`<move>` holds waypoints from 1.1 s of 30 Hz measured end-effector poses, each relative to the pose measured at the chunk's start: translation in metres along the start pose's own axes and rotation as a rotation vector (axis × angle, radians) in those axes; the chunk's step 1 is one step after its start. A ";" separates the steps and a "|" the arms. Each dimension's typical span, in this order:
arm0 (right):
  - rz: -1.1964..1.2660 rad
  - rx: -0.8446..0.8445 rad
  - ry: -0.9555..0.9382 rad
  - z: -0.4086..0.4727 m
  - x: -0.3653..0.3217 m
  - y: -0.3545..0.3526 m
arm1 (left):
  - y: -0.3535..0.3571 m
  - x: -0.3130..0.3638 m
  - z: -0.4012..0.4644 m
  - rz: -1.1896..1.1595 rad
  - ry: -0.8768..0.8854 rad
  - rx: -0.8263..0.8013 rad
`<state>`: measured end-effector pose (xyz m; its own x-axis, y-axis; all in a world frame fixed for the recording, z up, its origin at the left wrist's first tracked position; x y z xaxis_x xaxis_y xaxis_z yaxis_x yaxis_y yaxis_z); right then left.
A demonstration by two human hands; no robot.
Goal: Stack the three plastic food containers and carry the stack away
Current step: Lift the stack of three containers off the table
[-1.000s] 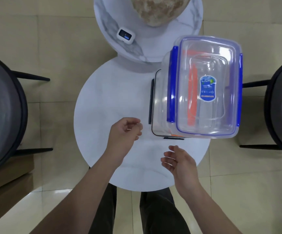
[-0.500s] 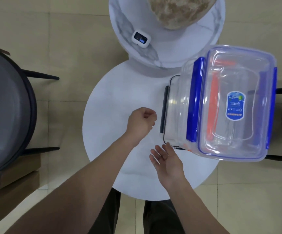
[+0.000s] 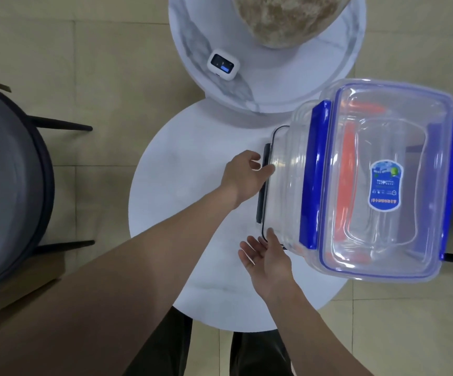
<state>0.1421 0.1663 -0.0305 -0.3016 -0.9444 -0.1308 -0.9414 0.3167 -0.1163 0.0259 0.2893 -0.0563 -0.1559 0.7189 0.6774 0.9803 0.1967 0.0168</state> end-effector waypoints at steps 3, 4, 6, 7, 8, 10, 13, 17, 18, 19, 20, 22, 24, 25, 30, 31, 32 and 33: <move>-0.025 -0.009 0.004 0.002 -0.002 0.001 | 0.005 0.002 0.006 0.016 0.010 -0.015; -0.034 -0.007 0.007 0.003 -0.001 0.001 | 0.005 0.001 0.007 0.029 0.012 -0.010; -0.051 -0.004 0.009 0.005 -0.001 0.001 | 0.005 -0.002 0.009 0.054 0.013 0.001; -0.059 -0.004 0.009 0.006 0.000 0.000 | 0.006 -0.005 0.009 0.064 0.012 0.001; -0.065 -0.005 0.010 0.007 -0.001 -0.001 | 0.007 -0.007 0.009 0.071 0.011 0.001; -0.069 -0.012 0.012 0.009 -0.001 -0.003 | 0.008 -0.010 0.010 0.080 0.023 0.004; -0.077 -0.018 0.010 0.013 0.000 -0.006 | 0.008 -0.011 0.013 0.095 0.045 0.000; -0.073 -0.025 0.000 0.013 0.000 -0.007 | 0.007 -0.010 0.017 0.099 0.034 -0.037; -0.072 -0.027 -0.003 0.013 -0.001 -0.008 | 0.008 -0.010 0.018 0.097 0.029 -0.048; -0.072 -0.031 -0.002 0.012 -0.001 -0.009 | 0.008 -0.010 0.018 0.095 0.023 -0.055; -0.069 -0.035 0.001 0.012 -0.001 -0.010 | 0.008 -0.011 0.018 0.091 0.017 -0.059; -0.066 -0.046 0.005 0.010 0.000 -0.013 | 0.008 -0.014 0.016 0.084 -0.002 -0.059; -0.061 -0.056 -0.003 0.009 0.003 -0.018 | 0.007 -0.020 0.013 0.075 -0.024 -0.051; -0.052 -0.067 -0.013 0.009 0.006 -0.021 | 0.006 -0.023 0.010 0.064 -0.038 -0.048; 0.060 -0.115 -0.032 0.011 0.020 -0.040 | -0.001 -0.043 -0.010 -0.040 -0.111 -0.017; 0.092 -0.115 -0.031 0.011 0.021 -0.045 | -0.001 -0.047 -0.014 -0.044 -0.122 -0.012; 0.124 -0.112 -0.034 0.012 0.021 -0.049 | -0.001 -0.050 -0.017 -0.041 -0.133 -0.008; 0.157 -0.108 -0.044 0.013 0.019 -0.054 | 0.001 -0.053 -0.019 -0.041 -0.143 -0.005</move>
<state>0.1895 0.1324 -0.0396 -0.4411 -0.8788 -0.1824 -0.8949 0.4461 0.0149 0.0372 0.2384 -0.0784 -0.2107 0.7981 0.5645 0.9734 0.2246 0.0458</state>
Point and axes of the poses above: each hand's wrist, its own z-axis towards the middle knuckle, its own y-axis out of the palm, x = y × z, the point moved 3 cm from there along z, towards the middle knuckle, and after that the axes turned 13 degrees about -z, right-handed, at the moved point
